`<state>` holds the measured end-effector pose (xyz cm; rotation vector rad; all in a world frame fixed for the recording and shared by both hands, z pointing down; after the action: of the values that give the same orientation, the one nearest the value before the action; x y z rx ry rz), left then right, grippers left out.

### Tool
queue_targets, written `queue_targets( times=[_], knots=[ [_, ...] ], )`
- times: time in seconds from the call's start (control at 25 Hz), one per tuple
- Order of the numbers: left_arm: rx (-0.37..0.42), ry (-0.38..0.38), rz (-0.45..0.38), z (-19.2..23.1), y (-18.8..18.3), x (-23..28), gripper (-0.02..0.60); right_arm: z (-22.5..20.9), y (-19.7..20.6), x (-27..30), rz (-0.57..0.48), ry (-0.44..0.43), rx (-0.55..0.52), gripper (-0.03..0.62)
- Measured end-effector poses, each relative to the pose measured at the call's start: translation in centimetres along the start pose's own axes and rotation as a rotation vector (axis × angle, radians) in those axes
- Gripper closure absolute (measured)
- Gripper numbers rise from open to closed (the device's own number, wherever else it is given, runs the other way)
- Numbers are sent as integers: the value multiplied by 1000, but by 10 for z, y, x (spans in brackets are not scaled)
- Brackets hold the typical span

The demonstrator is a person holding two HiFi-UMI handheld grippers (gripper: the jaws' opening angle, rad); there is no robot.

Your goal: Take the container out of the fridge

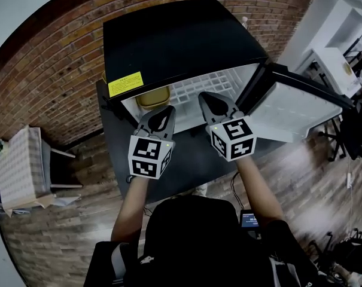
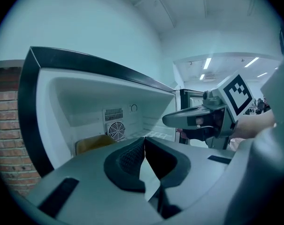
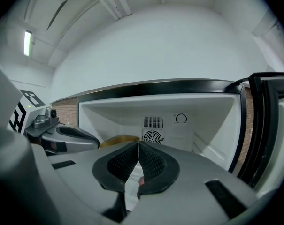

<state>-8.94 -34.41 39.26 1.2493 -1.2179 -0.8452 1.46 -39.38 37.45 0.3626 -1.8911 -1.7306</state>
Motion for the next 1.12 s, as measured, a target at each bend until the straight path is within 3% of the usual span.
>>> queue_targets(
  times=[0.16, 0.36, 0.72, 0.84, 1.12],
  knots=[
    [31, -19, 8, -1, 0, 8, 566, -8, 3, 11, -3, -36, 8, 553],
    [135, -26, 52, -8, 2, 17, 566, -15, 4, 21, -1, -82, 4, 553],
    [228, -119, 139, -1, 13, 35, 565, -30, 1, 38, -6, -149, -6, 553],
    [275, -110, 174, -3, 17, 42, 486, -34, 2, 42, -4, -168, -5, 553],
    [428, -149, 238, 0, 22, 61, 461, -45, 8, 50, 0, -197, 6, 553]
  ],
)
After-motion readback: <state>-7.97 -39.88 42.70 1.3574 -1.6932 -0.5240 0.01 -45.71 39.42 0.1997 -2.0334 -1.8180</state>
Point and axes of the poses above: the fingertips, and each gripper's own axes: x forward along the fingers, z to its left, y out of its underside, the point moved 3 cm from there along -x, backward along the fingers, and after that the axes turned 12 degrees about -y, right-handed, at the moved point
